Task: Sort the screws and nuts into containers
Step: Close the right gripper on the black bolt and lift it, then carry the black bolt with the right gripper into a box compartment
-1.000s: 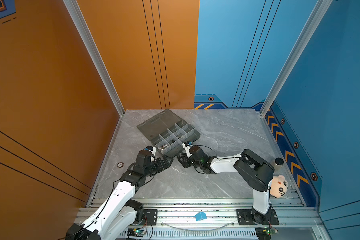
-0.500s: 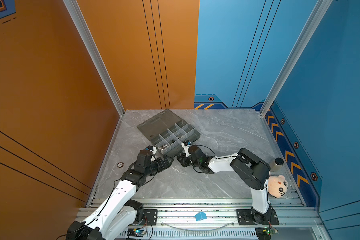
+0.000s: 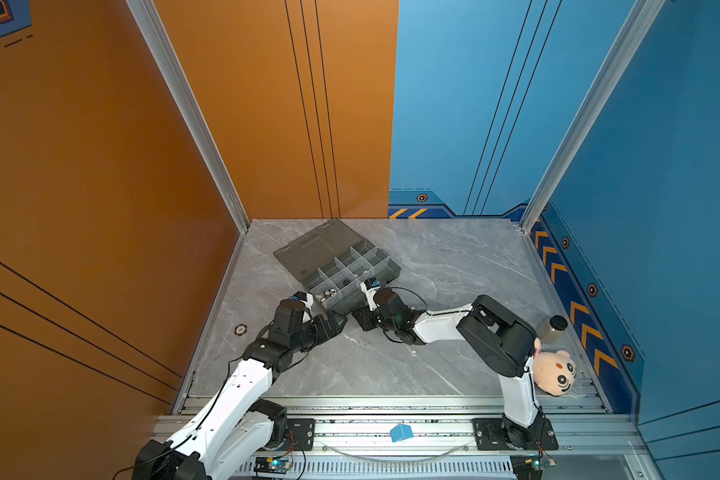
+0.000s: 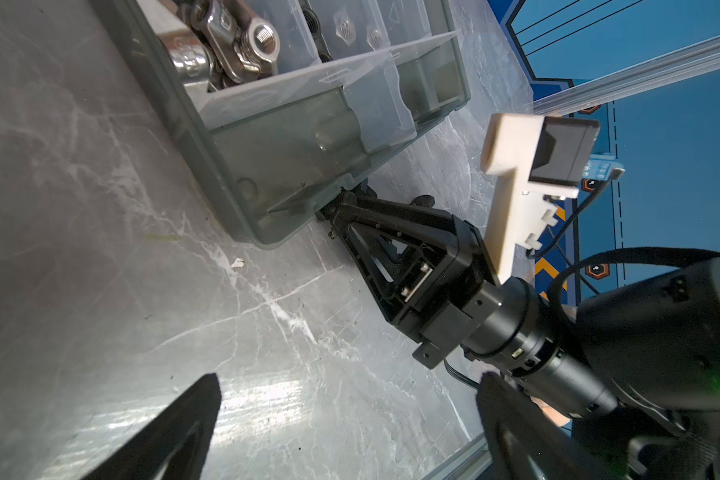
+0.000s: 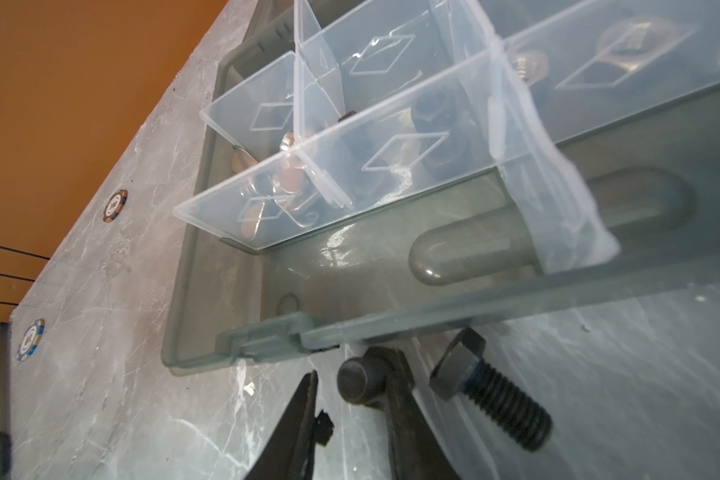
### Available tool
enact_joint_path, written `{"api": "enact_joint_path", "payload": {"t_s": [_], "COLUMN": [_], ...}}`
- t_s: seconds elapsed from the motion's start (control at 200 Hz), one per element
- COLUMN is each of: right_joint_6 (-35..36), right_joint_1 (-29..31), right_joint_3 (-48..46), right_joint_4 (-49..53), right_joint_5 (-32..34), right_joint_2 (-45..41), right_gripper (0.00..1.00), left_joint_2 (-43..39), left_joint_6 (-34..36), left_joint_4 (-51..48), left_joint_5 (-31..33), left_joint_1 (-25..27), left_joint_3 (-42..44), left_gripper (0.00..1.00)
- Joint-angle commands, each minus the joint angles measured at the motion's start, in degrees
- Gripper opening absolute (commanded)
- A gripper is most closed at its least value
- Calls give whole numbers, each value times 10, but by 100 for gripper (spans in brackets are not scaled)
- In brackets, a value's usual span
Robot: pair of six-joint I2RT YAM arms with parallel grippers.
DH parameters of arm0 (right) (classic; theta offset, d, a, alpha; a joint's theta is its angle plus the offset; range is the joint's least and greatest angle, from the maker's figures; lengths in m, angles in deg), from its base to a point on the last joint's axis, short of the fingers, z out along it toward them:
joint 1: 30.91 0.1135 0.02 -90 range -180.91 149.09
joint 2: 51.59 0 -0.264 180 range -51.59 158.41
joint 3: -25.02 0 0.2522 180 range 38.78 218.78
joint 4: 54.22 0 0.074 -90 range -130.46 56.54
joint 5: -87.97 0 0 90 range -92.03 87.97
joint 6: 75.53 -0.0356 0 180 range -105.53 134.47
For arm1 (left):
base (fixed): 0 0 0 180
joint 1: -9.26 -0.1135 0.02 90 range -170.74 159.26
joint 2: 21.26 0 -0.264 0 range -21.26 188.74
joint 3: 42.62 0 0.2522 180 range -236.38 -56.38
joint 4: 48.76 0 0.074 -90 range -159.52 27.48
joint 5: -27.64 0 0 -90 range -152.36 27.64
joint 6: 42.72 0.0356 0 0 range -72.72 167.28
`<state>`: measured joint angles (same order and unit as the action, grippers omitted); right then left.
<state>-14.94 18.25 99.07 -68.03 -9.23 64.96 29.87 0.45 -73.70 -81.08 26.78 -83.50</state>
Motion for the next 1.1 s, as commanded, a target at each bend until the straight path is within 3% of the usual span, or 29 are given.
{"api": "enact_joint_path", "payload": {"t_s": [0.0,0.39,0.796,1.001,1.096], "right_joint_6": [14,11,13,12,12], "right_joint_1": [-1,5,10,8,5], "right_joint_3": [16,-7,-14,-36,-54], "right_joint_4": [5,-45,-70,-82,-98], "right_joint_5": [12,47,57,57,45], "right_joint_2": [13,39,52,35,18], "right_gripper": [30,22,21,0,0], "left_joint_2": [1,4,4,2,-4], "left_joint_6": [1,1,-2,-3,-3], "left_joint_4": [18,24,25,24,20], "left_joint_5": [-14,-16,-15,-14,-12], "left_joint_1": [-6,-6,-6,-6,-7], "left_joint_3": [3,8,10,9,9], "left_gripper": [98,98,98,98,98]}}
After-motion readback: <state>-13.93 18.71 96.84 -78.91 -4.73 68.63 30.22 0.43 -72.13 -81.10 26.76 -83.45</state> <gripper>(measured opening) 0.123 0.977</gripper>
